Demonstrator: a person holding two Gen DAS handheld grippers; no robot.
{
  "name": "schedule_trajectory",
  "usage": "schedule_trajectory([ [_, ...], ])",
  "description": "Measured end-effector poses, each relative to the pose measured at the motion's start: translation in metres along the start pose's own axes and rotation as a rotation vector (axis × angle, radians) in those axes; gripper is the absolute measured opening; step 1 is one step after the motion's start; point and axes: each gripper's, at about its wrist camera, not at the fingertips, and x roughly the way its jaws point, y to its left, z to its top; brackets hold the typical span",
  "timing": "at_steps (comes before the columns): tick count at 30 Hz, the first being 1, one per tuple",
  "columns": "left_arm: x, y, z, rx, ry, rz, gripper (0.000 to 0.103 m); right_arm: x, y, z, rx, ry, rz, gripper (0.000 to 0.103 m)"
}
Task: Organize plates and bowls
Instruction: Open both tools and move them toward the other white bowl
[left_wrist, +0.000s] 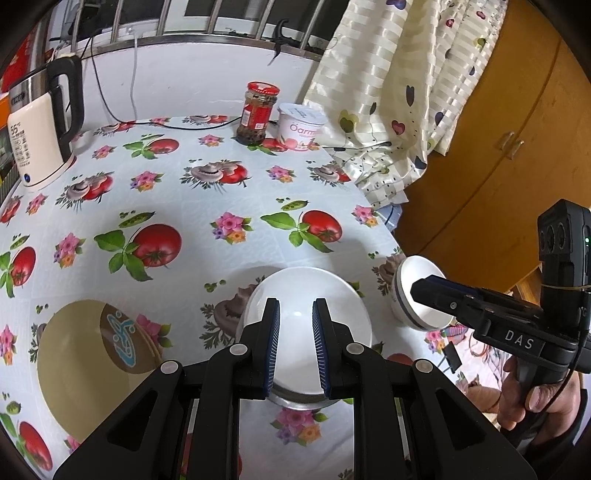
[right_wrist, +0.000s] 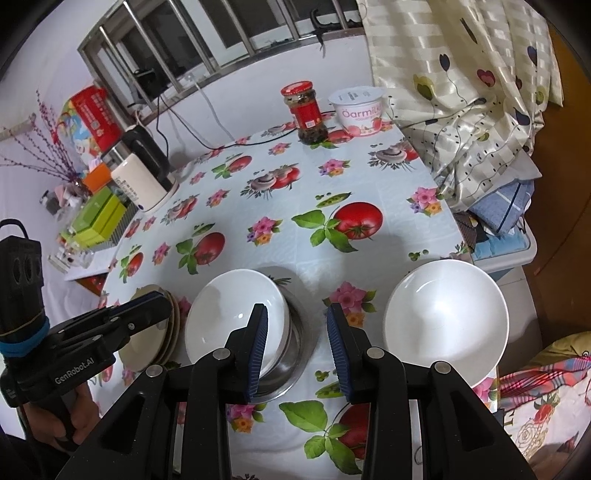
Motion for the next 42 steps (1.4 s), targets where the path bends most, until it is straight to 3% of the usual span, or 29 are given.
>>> schedule_trajectory([
  [19, 0.021, -0.039, 0.01, 0.091, 0.025, -0.03, 0.019, -0.017, -0.037, -0.001, 0.062, -0.047, -0.027, 0.034],
  [42, 0.069, -0.092, 0.015, 0.156, 0.117, -0.121, 0.019, -0.037, -0.097, -0.014, 0.163, -0.089, -0.118, 0.034],
])
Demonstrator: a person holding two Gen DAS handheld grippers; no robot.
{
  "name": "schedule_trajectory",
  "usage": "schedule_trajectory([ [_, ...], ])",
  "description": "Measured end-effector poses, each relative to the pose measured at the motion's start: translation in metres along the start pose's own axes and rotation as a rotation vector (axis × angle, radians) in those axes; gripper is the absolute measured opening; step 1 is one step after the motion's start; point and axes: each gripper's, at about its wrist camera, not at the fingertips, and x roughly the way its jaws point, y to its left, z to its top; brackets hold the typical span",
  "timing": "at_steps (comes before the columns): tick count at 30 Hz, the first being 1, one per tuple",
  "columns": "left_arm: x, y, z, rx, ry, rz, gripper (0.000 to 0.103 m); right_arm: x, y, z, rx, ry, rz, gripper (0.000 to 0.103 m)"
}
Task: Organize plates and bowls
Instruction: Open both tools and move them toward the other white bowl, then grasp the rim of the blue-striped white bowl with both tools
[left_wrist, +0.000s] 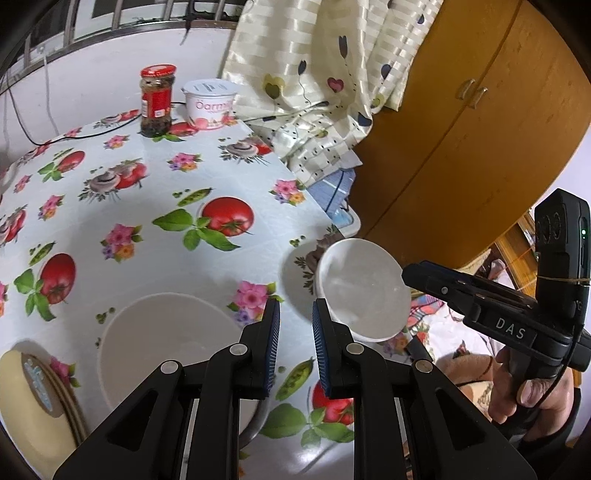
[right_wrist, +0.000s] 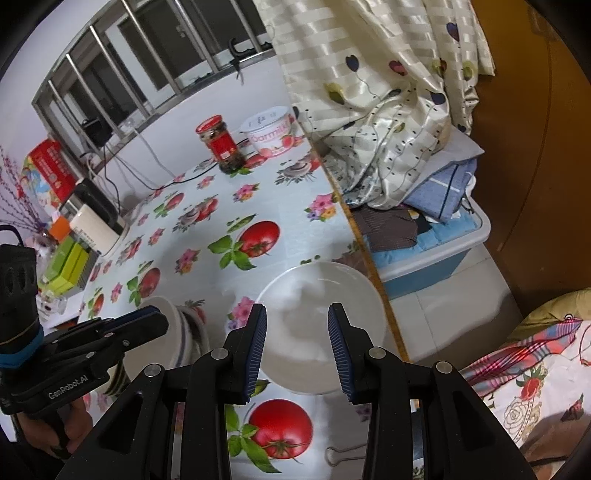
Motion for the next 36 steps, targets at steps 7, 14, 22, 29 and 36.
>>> schedule_trajectory([
  [7, 0.014, -0.011, 0.003, 0.009, 0.023, -0.029, 0.019, -0.001, -0.015, -0.002, 0.019, -0.005, -0.025, 0.034],
  [14, 0.028, -0.014, 0.004, -0.008, 0.054, -0.054, 0.02, 0.001, -0.029, -0.004, 0.044, -0.002, -0.039, 0.034],
  [22, 0.041, -0.016, 0.005, -0.022, 0.079, -0.064, 0.025, 0.008, -0.044, -0.007, 0.068, 0.014, -0.045, 0.034],
  [29, 0.053, -0.017, 0.006, -0.017, 0.102, -0.048, 0.025, 0.016, -0.051, -0.009, 0.084, 0.033, -0.047, 0.034],
  [36, 0.064, -0.018, 0.006, -0.013, 0.117, -0.038, 0.025, 0.026, -0.057, -0.011, 0.092, 0.058, -0.046, 0.034],
])
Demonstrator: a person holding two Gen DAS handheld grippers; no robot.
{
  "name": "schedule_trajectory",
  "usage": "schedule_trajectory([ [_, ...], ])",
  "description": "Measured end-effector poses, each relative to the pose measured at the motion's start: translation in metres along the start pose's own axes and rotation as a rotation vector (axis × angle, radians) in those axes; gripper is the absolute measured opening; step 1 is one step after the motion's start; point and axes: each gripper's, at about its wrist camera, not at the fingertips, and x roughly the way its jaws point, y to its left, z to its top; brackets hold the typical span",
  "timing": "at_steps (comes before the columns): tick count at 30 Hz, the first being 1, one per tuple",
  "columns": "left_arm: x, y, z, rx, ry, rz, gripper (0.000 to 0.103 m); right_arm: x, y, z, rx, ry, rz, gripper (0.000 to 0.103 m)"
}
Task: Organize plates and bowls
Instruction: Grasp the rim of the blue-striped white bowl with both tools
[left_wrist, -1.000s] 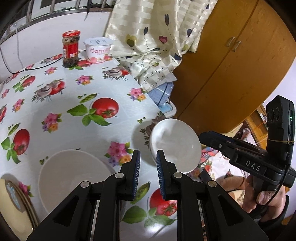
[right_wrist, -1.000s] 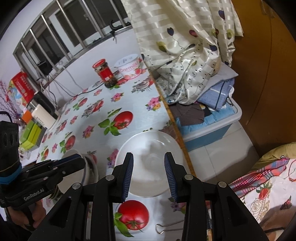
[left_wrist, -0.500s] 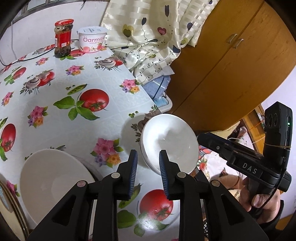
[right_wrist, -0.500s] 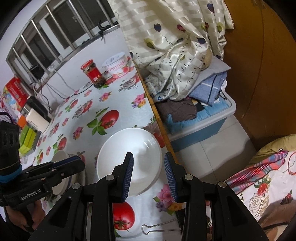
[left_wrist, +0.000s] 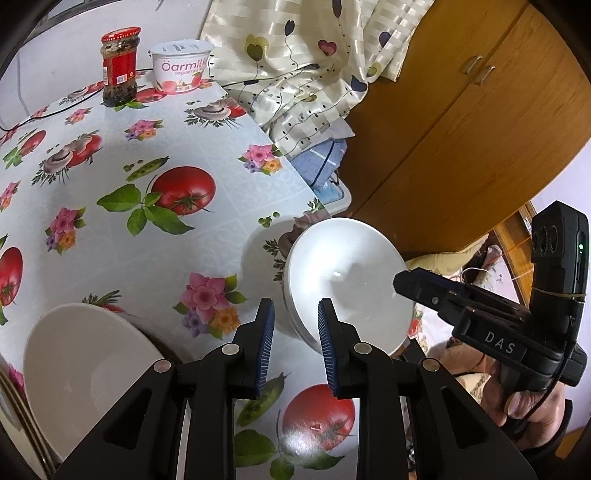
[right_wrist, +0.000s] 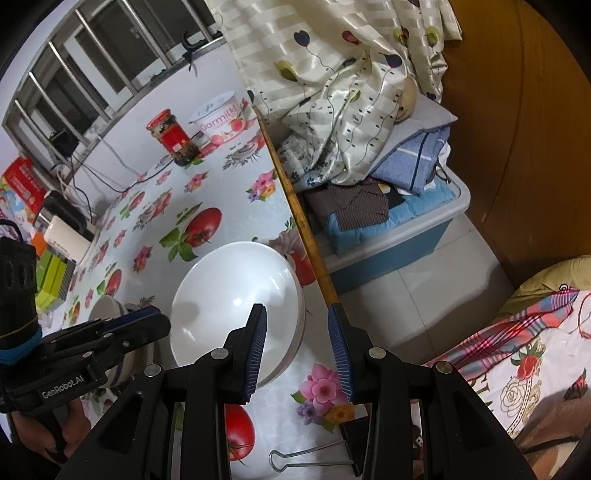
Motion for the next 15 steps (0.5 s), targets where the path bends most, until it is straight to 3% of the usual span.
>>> schedule_trajectory([
  [4, 0.005, 0.0, 0.001, 0.001, 0.009, -0.006, 0.025, 0.005, -0.001, -0.001, -0.001, 0.016, 0.005, 0.033],
  [10, 0.013, 0.002, 0.003, -0.013, 0.036, -0.013, 0.017, 0.011, -0.001, -0.003, -0.006, 0.034, 0.007, 0.018],
  [15, 0.018, 0.002, 0.002, -0.013, 0.039, -0.014, 0.015, 0.013, 0.0, -0.004, -0.012, 0.038, 0.015, 0.014],
])
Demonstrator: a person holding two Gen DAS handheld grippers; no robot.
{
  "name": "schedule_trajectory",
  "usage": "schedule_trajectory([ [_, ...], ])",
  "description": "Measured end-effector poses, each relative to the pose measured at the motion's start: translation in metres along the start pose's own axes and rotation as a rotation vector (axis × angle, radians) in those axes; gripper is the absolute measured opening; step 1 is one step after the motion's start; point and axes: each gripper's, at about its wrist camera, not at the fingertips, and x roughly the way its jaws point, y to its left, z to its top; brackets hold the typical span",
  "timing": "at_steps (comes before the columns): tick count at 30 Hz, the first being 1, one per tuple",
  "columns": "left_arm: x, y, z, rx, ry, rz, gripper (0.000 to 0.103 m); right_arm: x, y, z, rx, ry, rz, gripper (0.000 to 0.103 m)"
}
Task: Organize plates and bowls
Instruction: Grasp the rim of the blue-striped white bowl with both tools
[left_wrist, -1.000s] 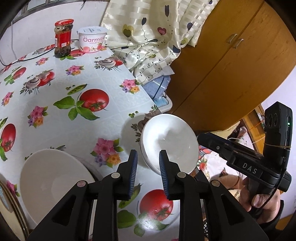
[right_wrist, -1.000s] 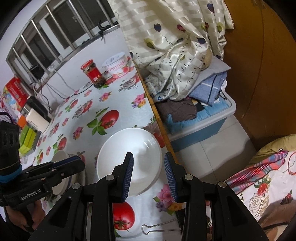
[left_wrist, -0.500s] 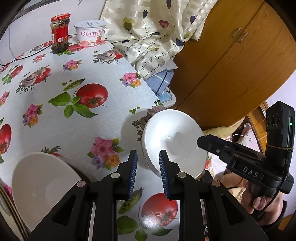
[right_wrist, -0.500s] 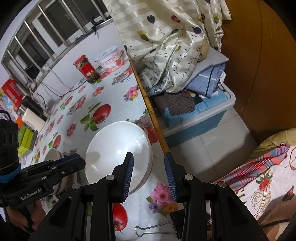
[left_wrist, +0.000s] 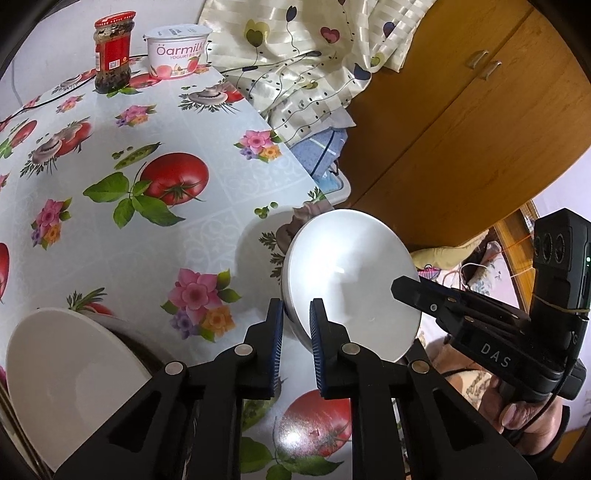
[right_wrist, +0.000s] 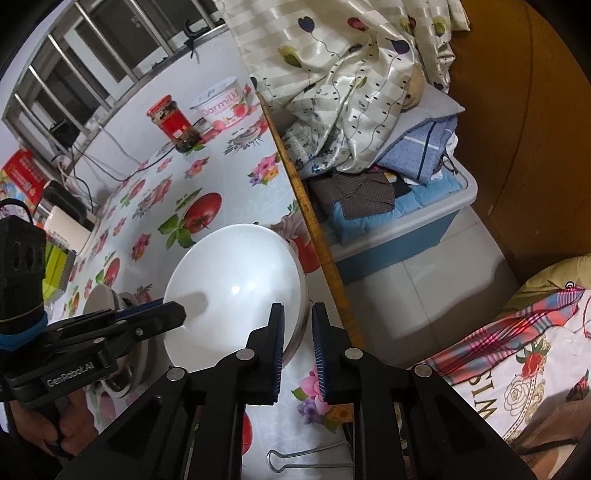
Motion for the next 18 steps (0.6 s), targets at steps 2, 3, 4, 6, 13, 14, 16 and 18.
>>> schedule_trajectory([
  [2, 0.0, -0.001, 0.0, -0.001, 0.001, -0.001, 0.015, 0.0, 0.001, 0.0, -0.004, -0.001, -0.005, 0.014],
  [3, 0.0, -0.001, 0.0, 0.001, 0.001, 0.0, 0.015, 0.0, 0.001, 0.0, -0.001, -0.001, -0.002, 0.014],
  [4, 0.0, -0.001, 0.0, 0.002, 0.0, 0.002, 0.014, 0.0, 0.001, 0.0, 0.001, 0.0, -0.002, 0.014],
  [6, -0.002, 0.0, 0.001, -0.001, -0.002, 0.002, 0.013, 0.0, 0.002, 0.0, -0.003, 0.001, -0.007, 0.014],
  [13, -0.011, -0.002, 0.001, 0.001, -0.015, 0.002, 0.013, -0.005, 0.007, 0.001, -0.009, -0.008, -0.007, 0.013],
  [14, -0.012, -0.002, 0.001, 0.001, -0.017, 0.003, 0.013, -0.007, 0.007, 0.001, -0.011, -0.011, -0.006, 0.013],
  [16, -0.015, -0.002, 0.0, 0.0, -0.022, 0.002, 0.013, -0.01, 0.009, 0.001, -0.014, -0.017, -0.004, 0.013],
  [18, -0.02, -0.003, 0.0, 0.002, -0.031, 0.003, 0.013, -0.013, 0.011, 0.002, -0.017, -0.023, -0.002, 0.013],
])
